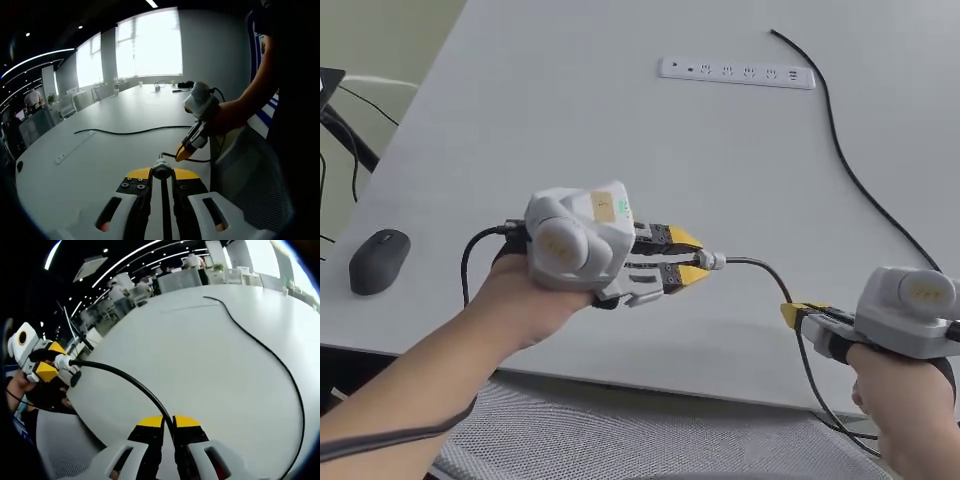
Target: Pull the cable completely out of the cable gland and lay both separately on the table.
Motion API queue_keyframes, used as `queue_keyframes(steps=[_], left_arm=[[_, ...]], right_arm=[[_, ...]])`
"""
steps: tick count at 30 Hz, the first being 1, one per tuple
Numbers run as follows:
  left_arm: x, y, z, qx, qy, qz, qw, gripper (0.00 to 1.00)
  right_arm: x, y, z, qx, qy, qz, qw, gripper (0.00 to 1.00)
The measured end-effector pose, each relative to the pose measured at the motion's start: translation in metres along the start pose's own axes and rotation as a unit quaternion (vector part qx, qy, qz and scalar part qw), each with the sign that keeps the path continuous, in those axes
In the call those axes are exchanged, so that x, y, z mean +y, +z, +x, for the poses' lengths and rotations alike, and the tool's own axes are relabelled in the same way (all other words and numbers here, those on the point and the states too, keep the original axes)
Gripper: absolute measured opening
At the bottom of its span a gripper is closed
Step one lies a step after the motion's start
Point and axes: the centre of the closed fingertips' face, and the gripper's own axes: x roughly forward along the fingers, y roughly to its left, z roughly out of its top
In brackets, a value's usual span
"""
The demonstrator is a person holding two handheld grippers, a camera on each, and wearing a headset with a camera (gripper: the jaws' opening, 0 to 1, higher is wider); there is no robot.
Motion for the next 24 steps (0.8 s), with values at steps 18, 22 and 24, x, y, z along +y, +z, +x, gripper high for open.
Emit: queue_keyframes(steps=[18,22,24], left_arm=[[0.007,-0.005,-0.003,0.007,0.009,-0.006,0.9999,0.15],[0.007,-0.006,-0.003,0.009,0.006,-0.006,0.9999,0.15],[0.006,-0.005,-0.003,0.01,0.004,-0.006,0.9999,0.15]], right_arm=[[0.022,0.026,-0.017,-0.017,0.035,-0.211,0.9767,0.25],[0.05,0.044,-0.02,-0.048,0.053,-0.274,0.959,0.28],[0.066,0.051,-0.021,-0.061,0.064,-0.313,0.9457,0.28]])
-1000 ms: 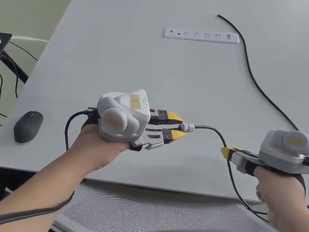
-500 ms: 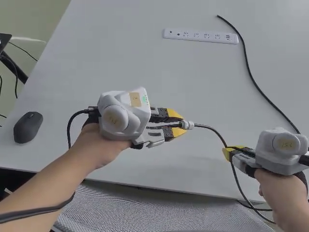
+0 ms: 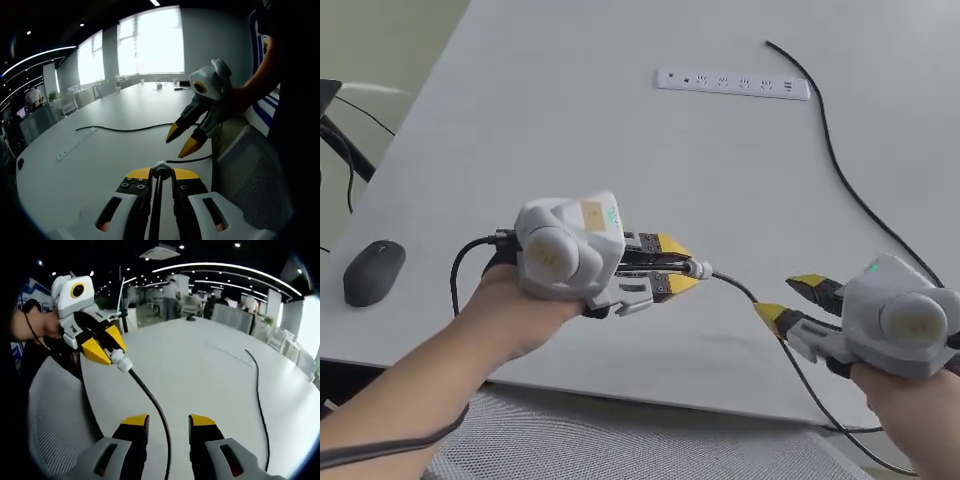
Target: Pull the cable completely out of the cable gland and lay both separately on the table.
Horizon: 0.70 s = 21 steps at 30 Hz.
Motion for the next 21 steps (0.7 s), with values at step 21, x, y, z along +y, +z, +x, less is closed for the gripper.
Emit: queue_keyframes(steps=[21], left_arm=[[-0.008,0.002,0.0,-0.005,-0.011,-0.006,0.9999,0.15]], right_arm=[[0.046,0.031,0.027,-0.014,0.05,-0.127,0.9905,0.07]])
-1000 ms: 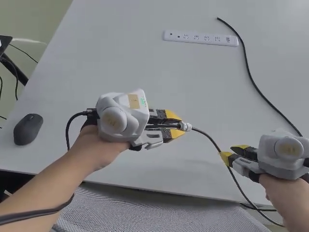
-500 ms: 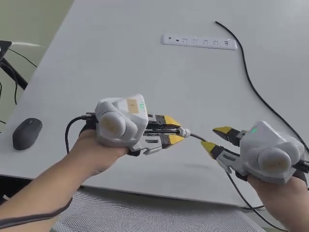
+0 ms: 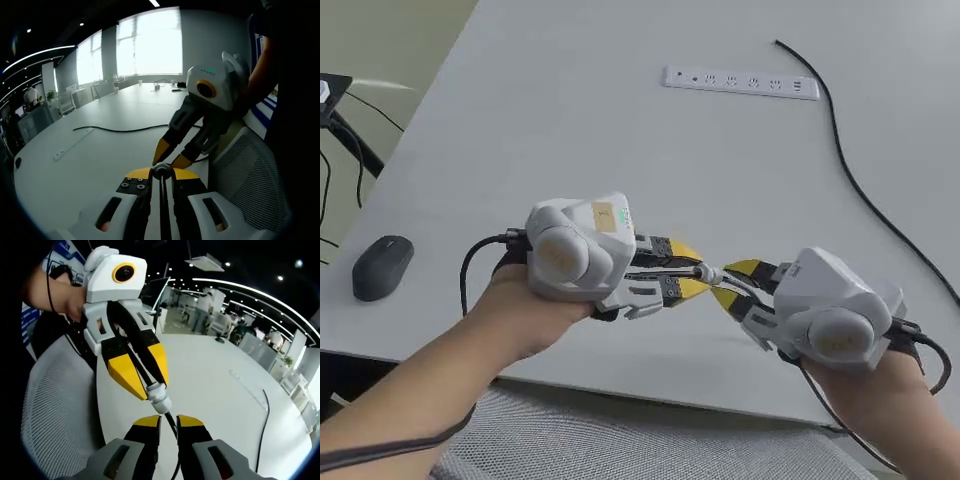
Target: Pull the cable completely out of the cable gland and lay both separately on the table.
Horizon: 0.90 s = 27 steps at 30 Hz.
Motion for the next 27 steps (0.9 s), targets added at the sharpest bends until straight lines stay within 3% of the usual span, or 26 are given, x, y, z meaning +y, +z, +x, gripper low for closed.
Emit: queue_keyframes(steps=[2,10,17,24,27], left_arm=[[0.0,-0.001,0.0,0.001,-0.001,0.0,1.0,0.15],[0.0,-0.001,0.001,-0.001,-0.003,-0.003,1.0,0.15],[0.002,0.001,0.002,-0.004,-0.002,-0.007,1.0,0.15],[0.004,0.004,0.002,-0.01,0.002,-0.011,0.9999,0.15],[0.005,0.005,0.002,-0.011,0.003,-0.01,0.9999,0.15]], right_arm=[[-0.001,-0.001,0.0,0.002,-0.002,-0.002,1.0,0.02],[-0.002,-0.003,0.0,0.001,-0.006,0.017,0.9998,0.0],[-0.006,-0.014,0.0,0.016,-0.006,0.037,0.9992,0.0],[-0.014,-0.024,-0.003,0.025,-0.016,0.087,0.9957,0.0],[-0.017,-0.031,-0.004,0.028,-0.022,0.127,0.9913,0.0]])
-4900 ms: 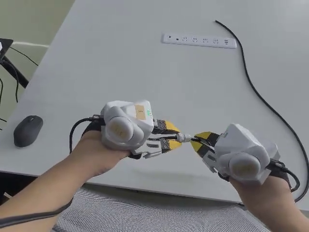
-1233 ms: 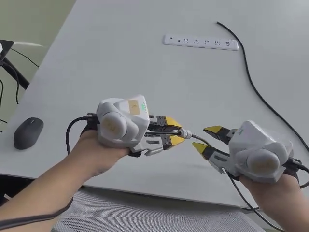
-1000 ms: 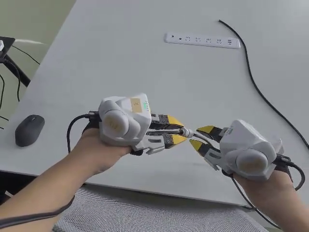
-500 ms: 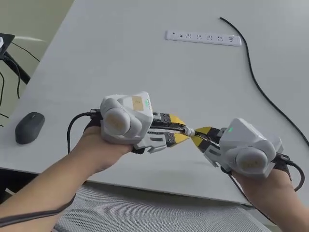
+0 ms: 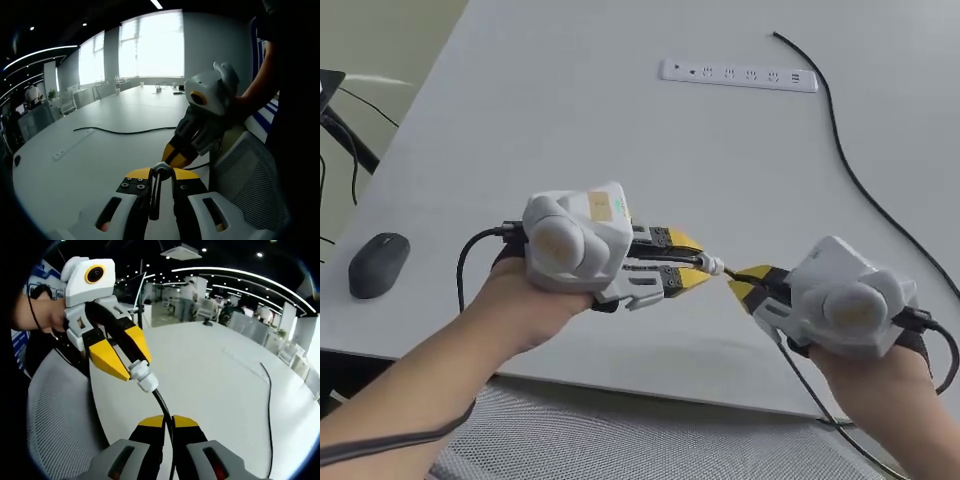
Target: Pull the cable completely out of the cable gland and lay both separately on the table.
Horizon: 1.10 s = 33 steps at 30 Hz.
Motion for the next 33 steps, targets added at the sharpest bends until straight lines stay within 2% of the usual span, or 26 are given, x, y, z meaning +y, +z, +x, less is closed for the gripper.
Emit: queue_keyframes(steps=[7,13,23,28,33], left_arm=[[0.002,0.002,-0.002,-0.005,0.003,-0.002,1.0,0.15],[0.002,0.003,-0.003,-0.007,0.004,-0.001,1.0,0.15],[0.001,0.002,-0.004,-0.009,0.005,-0.005,0.9999,0.15],[0.001,0.002,-0.006,-0.012,0.007,-0.008,0.9999,0.15],[0.001,0.002,-0.007,-0.014,0.008,-0.01,0.9998,0.15]], right_arm=[[-0.011,-0.009,-0.003,0.007,-0.018,0.058,0.9981,0.0],[-0.02,-0.019,-0.005,0.009,-0.026,0.116,0.9929,0.0],[-0.027,-0.037,-0.009,0.023,-0.039,0.164,0.9854,0.0],[-0.031,-0.047,-0.011,0.028,-0.044,0.195,0.9794,0.0],[-0.032,-0.054,-0.013,0.034,-0.048,0.209,0.9762,0.0]])
